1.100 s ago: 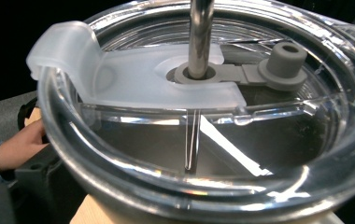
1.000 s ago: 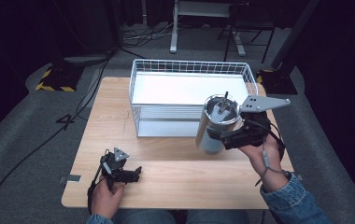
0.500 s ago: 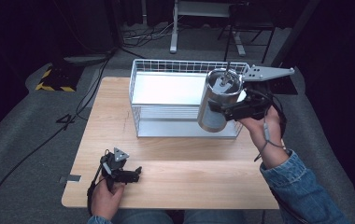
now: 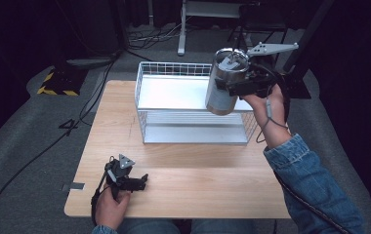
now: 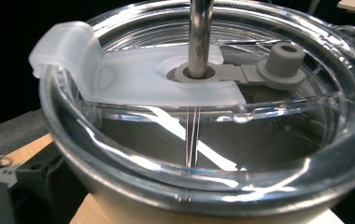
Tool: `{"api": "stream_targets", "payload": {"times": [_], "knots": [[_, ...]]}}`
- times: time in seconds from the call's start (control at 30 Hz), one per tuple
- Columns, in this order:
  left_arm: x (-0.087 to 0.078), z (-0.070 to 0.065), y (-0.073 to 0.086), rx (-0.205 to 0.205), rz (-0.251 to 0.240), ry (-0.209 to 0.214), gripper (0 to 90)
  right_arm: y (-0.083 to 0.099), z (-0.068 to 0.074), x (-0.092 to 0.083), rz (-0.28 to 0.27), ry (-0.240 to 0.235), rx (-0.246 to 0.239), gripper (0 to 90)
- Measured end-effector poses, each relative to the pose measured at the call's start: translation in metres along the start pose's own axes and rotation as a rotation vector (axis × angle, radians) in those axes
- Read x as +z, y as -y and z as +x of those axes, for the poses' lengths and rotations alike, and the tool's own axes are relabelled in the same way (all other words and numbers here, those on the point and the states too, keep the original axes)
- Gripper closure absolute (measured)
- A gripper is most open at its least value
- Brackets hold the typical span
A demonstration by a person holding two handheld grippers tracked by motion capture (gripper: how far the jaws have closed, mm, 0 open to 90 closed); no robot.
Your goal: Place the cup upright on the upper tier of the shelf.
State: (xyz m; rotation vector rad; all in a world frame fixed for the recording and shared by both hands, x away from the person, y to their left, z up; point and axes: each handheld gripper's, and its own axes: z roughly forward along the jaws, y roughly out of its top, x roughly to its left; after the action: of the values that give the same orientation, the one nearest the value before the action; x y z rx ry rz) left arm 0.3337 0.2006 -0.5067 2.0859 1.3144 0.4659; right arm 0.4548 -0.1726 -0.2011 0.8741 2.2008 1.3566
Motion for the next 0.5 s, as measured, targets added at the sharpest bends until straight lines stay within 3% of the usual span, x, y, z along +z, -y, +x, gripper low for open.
{"api": "stream_targets", "payload": {"times": [0.5], "knots": [[0.001, 0.000, -0.001, -0.003, 0.000, -0.001, 0.5, -0.017, -0.027, 0.036, 0.025, 0.076, 0.045, 3.5]]}}
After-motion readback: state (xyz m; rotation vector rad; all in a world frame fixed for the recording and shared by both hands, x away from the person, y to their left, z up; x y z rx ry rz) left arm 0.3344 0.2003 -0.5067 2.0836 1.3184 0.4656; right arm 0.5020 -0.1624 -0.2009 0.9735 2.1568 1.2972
